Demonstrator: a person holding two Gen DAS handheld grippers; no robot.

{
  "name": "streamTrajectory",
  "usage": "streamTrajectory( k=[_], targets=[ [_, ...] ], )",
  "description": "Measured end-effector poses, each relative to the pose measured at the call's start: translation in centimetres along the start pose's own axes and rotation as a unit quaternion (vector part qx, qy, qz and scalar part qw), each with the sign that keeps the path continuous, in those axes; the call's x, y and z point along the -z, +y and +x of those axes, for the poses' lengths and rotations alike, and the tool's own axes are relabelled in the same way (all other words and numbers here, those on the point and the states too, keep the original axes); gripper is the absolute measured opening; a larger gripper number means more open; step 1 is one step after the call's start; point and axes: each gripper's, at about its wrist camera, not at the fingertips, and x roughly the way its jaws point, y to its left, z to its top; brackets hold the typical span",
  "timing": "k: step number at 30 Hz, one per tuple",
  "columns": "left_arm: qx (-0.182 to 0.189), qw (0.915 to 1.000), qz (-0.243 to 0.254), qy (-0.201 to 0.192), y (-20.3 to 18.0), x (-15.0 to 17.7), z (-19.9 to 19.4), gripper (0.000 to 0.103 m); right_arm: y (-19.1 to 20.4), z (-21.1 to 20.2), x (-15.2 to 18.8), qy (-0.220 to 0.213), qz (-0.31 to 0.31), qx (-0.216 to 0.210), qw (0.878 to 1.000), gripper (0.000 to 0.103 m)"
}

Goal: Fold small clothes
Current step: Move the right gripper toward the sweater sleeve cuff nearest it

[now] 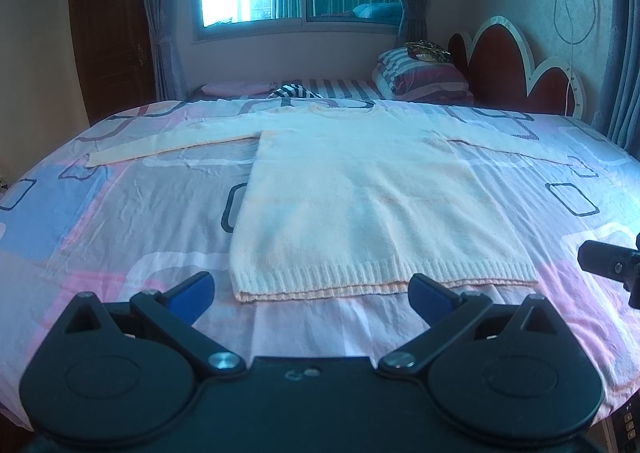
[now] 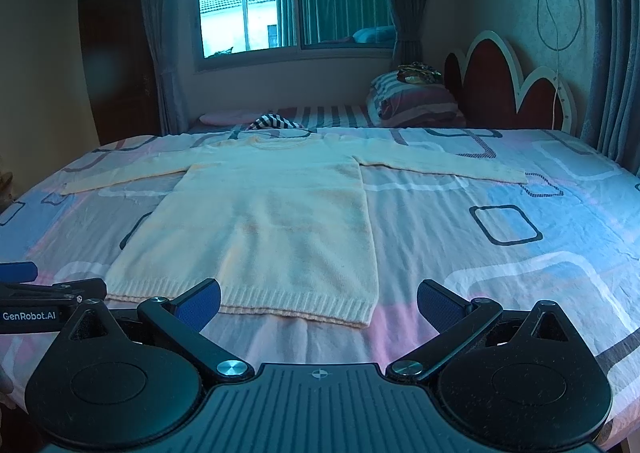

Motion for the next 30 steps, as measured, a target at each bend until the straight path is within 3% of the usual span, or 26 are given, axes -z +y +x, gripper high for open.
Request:
streamTrajectory(
  k=[6, 10, 23, 30],
  targets=[
    [-0.008, 0.9998, -0.017, 0.002, 0.4, -0.5, 0.7, 0.103, -0.1, 0.8, -0.6, 0.004, 0.003, 0.005, 1.000, 0.103],
    [0.012, 0.9990, -0.042, 0.009, 1.3, -0.7, 1.5, 0.103, -0.2, 1.3, -0.7, 0.007, 0.003, 0.009, 1.000, 0.103],
    [0.030, 0.9975, -0.063, 0.006, 1.0, -2.1, 3.3, 0.103, -1.4, 3.0, -1.7, 0.008, 0.009, 0.020, 1.000, 0.103],
    [0.017, 0.9987, -0.047, 0.014, -0.4, -3.4, 5.4, 0.103, -2.9, 4.7, -2.8, 0.004, 0.018, 0.026, 0.999, 0.103]
  ],
)
